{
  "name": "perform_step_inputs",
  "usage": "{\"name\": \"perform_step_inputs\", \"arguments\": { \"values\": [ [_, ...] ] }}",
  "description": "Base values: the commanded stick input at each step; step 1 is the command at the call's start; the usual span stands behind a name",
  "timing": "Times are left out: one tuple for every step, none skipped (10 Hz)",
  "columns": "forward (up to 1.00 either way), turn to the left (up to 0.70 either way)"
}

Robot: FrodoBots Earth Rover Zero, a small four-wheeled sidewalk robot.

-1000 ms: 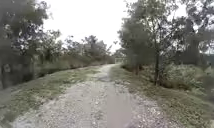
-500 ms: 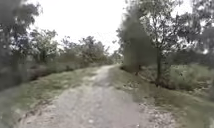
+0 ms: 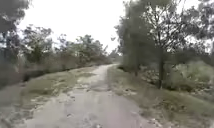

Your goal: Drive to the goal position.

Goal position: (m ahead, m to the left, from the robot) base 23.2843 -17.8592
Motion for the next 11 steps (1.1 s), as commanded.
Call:
{"name": "perform_step_inputs", "arguments": {
  "values": [
    [0.7, 0.28],
    [0.7, 0.1],
    [0.7, 0.0],
    [0.7, 0.0],
    [0.7, 0.0],
    [0.7, 0.0],
    [0.7, 0.0],
    [0.7, 0.0],
    [0.7, 0.0],
    [0.7, 0.0],
    [0.7, 0.0]
  ]
}}
